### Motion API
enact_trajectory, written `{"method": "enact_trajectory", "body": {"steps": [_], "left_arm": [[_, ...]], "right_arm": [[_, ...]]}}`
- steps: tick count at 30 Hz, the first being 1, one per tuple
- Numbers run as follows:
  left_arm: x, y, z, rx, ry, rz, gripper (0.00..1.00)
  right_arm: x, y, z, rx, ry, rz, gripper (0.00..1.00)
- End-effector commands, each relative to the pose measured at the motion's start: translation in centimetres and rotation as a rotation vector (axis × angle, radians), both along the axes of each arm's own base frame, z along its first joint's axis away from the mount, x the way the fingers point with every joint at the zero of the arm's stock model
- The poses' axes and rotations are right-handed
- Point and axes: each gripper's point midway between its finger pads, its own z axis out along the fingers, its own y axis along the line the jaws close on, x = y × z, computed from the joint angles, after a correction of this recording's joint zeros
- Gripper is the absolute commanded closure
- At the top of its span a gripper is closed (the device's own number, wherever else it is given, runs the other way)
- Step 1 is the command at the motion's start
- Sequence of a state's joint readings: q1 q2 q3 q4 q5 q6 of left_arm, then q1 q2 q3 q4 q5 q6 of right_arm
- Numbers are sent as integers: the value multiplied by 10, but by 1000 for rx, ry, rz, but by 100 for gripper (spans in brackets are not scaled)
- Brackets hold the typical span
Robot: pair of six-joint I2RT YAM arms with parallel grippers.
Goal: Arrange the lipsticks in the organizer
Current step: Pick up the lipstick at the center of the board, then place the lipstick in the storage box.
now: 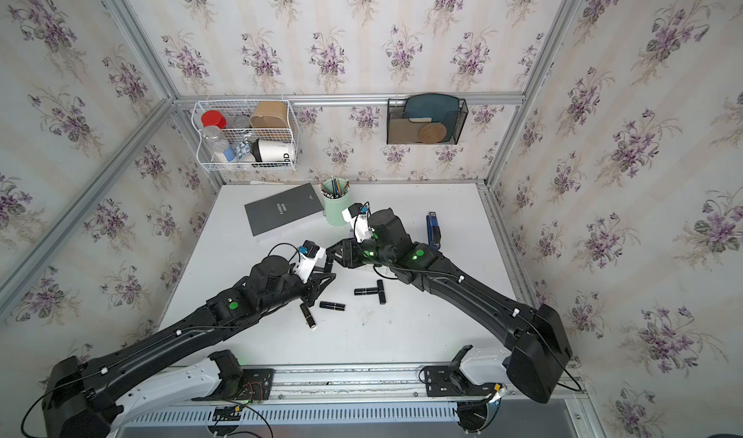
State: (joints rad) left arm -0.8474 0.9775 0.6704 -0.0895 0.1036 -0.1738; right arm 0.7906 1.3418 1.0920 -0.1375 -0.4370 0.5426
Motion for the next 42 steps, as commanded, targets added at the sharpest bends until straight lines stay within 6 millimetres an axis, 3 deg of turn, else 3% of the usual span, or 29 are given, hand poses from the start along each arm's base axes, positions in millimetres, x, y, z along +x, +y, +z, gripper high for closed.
{"method": "enact_trajectory", "body": {"steps": [1, 4, 8, 10, 17, 18, 19, 23, 25, 29, 34, 38, 42], "left_arm": [[5, -3, 9, -12, -43, 4, 100], [7, -4, 11, -20, -48, 11, 100], [12, -6, 10, -22, -50, 22, 100], [13, -9, 9, -25, -47, 22, 100], [14, -14, 8, -32, -35, 14, 100], [15, -13, 9, -33, -34, 23, 99], [16, -11, 12, -39, -32, 34, 87], [18, 9, 24, -75, -17, 139, 45], [19, 22, 26, -80, -16, 182, 36], [24, 47, 19, -86, 17, 260, 35], [24, 57, 19, -94, 18, 282, 35], [24, 58, 17, -92, 17, 282, 35], [25, 56, 15, -91, 23, 278, 35]], "right_arm": [[1, 2, -2, -7, 7, 1, 67], [1, 4, -5, 11, 30, -6, 68], [0, 7, -10, 49, 63, -29, 57], [-1, 8, -12, 70, 73, -47, 57], [5, 4, -17, 103, 69, -108, 82], [7, 3, -17, 103, 60, -118, 84], [9, 1, -16, 106, 37, -127, 86], [27, -18, 9, 98, -279, -199, 89], [33, -31, 20, 80, -506, -246, 89], [26, -43, 26, 25, -872, -275, 90], [8, -38, 6, -122, -1149, -244, 90], [1, -41, 5, -128, -1212, -267, 91], [9, -40, -6, -174, -1166, -280, 90]]}}
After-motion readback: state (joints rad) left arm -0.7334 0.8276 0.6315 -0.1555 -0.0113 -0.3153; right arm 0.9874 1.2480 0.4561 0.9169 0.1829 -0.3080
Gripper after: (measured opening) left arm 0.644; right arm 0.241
